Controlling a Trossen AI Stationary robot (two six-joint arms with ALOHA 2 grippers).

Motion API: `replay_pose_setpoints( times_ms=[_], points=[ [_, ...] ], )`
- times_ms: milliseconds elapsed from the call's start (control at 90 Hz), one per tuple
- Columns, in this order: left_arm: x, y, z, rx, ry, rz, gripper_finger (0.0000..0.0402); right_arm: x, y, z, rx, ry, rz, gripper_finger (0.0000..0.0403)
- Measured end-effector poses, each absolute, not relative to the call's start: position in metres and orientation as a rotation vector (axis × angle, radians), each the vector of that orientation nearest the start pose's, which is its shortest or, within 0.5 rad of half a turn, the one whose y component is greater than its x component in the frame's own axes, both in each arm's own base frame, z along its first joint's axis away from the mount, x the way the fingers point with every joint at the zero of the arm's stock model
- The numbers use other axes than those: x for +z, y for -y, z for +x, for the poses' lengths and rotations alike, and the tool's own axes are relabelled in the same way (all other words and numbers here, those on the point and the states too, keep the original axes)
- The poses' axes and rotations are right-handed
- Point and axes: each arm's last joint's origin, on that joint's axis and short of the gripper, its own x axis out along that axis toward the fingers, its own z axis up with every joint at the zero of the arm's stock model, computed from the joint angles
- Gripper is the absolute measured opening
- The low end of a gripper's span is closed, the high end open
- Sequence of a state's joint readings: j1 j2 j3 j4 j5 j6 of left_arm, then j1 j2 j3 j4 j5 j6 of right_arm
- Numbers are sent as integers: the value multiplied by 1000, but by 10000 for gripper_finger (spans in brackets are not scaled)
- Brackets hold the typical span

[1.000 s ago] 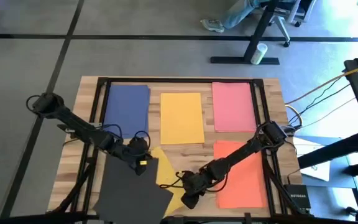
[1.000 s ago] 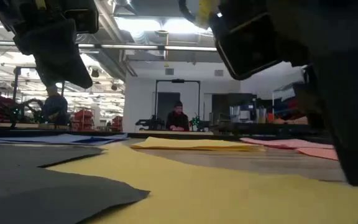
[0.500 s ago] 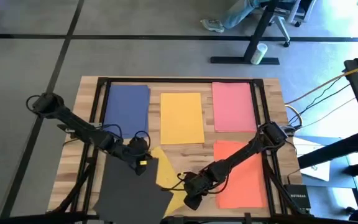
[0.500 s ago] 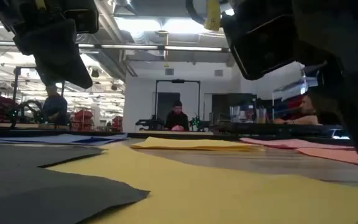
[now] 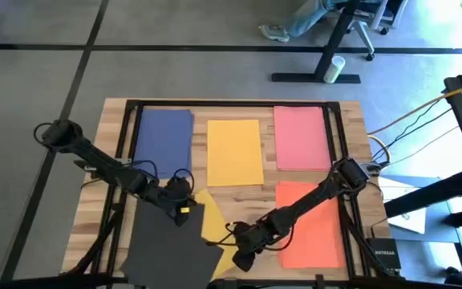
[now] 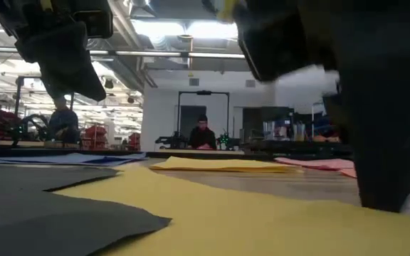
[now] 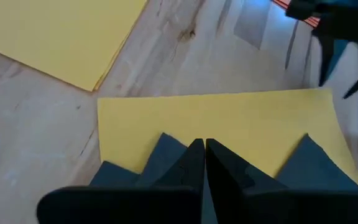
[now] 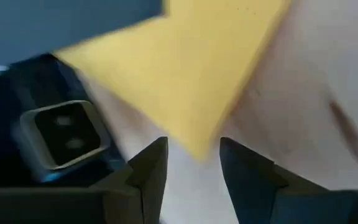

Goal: Organize paper
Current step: Stack the yellow paper on top of the top yellow paper

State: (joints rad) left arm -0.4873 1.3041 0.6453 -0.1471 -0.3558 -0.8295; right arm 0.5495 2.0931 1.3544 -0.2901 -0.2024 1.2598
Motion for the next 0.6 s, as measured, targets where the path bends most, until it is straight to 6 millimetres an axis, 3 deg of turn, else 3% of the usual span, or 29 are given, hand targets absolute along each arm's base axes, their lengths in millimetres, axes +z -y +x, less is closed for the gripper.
replay_pose_setpoints(
  times_ms=[600],
  points=[
    [187,107,222,180,-727,-461,0,121,-230,368,77,-1238,874,138]
  ],
)
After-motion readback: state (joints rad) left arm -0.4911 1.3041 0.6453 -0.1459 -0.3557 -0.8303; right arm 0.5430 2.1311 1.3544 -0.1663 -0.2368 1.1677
